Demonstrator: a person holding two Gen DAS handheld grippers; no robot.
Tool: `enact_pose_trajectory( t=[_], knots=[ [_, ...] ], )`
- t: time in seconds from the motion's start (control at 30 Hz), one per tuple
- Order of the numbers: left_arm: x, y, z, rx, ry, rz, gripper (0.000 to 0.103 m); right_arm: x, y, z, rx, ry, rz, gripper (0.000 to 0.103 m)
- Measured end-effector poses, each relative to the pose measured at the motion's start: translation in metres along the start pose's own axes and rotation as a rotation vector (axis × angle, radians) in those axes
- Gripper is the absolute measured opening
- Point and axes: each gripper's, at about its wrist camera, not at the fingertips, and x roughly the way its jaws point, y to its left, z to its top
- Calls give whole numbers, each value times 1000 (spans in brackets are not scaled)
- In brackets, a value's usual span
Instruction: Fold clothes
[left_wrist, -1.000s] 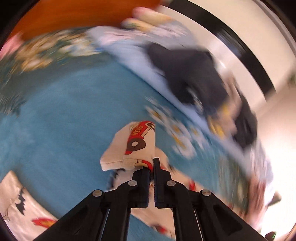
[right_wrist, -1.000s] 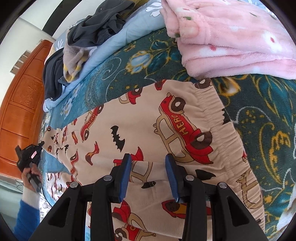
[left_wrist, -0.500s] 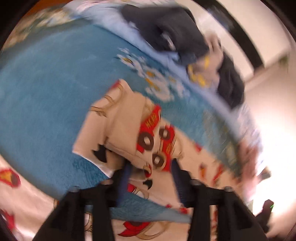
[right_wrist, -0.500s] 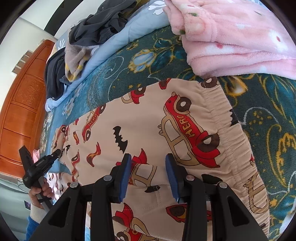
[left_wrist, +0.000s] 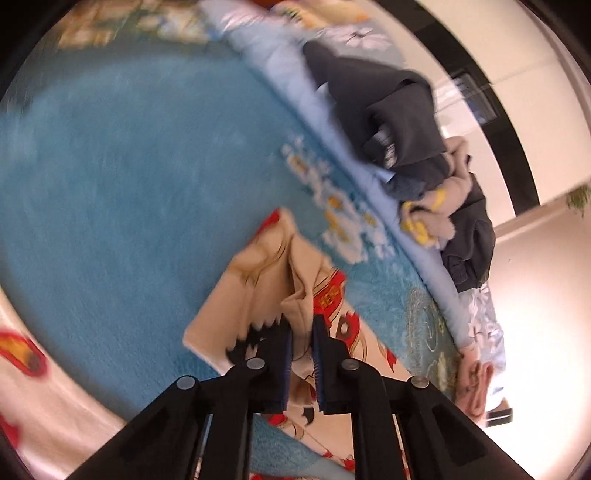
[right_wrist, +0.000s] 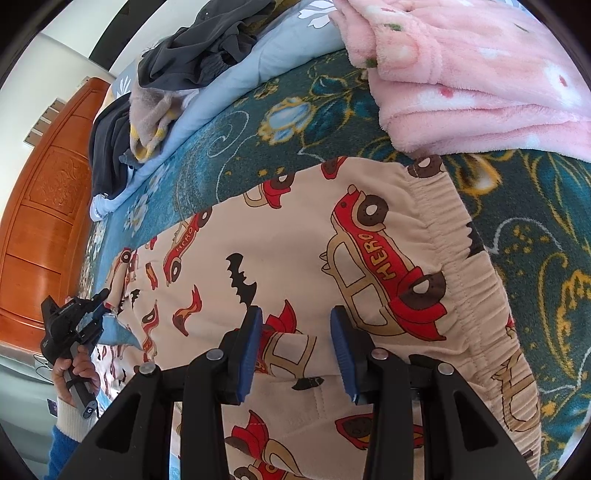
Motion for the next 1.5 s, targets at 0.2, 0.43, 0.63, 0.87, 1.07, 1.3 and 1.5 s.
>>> enact_pose_trajectory(
  t=[0.2, 0.43, 0.63, 0.87, 1.07, 1.3, 1.5],
  knots=[
    [-51, 11, 49, 138, -184, 167, 10, 1, 2, 0, -5, 1, -12, 39],
    [-63, 82, 94, 86, -239, 438, 10, 4, 5, 1, -11, -5, -35, 40],
    [-30, 119, 98, 82, -137, 560, 9, 5, 7, 1, -14, -5, -47, 39],
    [-42, 127, 94, -35, -96, 450, 11, -2, 8, -2, -5, -21, -59, 39],
    [-100, 121, 49, -102, -131, 332, 30, -24, 3, -6, 4, -58, -65, 39],
    [-155, 131, -2, -11, -167, 437, 40, -80, -25, -18, 31, -118, -170, 39],
    [-181, 171, -35, -141, -175, 427, 44, -124, -75, -39, 161, -167, -202, 40]
  ],
)
